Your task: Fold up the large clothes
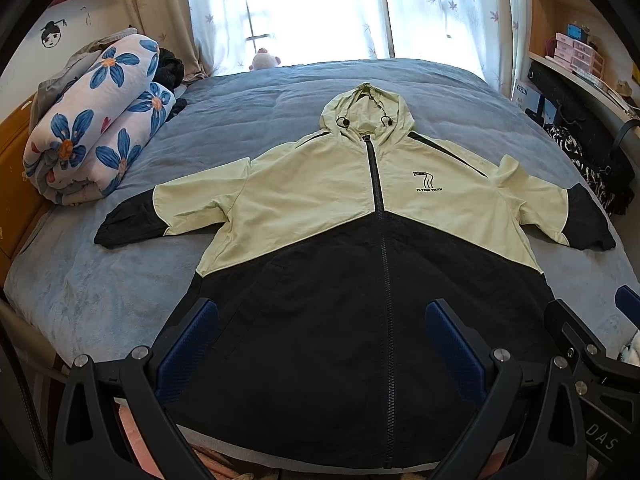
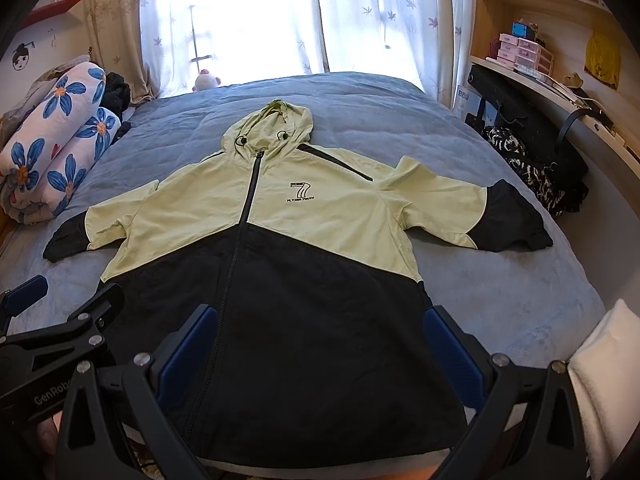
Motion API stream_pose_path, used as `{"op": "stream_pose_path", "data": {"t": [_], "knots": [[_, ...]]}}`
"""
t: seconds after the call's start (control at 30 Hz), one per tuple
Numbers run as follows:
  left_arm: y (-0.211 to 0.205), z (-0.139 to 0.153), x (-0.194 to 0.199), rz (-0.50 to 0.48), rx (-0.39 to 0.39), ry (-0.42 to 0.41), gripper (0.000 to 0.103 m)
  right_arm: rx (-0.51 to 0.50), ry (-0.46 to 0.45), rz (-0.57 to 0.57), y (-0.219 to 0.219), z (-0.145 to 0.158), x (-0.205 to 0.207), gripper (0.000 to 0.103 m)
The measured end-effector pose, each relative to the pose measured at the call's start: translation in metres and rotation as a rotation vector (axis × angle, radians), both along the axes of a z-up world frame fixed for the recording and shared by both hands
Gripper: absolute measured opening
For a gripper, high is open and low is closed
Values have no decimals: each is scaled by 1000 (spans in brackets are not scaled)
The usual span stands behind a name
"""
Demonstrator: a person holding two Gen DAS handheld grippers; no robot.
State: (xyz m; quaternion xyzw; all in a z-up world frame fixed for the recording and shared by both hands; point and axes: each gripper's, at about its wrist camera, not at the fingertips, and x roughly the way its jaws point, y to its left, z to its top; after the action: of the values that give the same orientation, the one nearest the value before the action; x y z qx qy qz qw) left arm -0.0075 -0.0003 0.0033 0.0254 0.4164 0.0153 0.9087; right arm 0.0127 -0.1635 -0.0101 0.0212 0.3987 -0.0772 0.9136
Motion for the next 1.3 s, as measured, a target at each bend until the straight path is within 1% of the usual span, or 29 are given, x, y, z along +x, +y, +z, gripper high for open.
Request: {"op": "stream_pose_path", "data": {"t": [0.93,1.3], "knots": [[-3,1,3,0,4,3,102,8,7,1,-1,-2,1,103],[2,0,-4,-4,8,-4,102,14,7,1,-2,-2,1,103]]}}
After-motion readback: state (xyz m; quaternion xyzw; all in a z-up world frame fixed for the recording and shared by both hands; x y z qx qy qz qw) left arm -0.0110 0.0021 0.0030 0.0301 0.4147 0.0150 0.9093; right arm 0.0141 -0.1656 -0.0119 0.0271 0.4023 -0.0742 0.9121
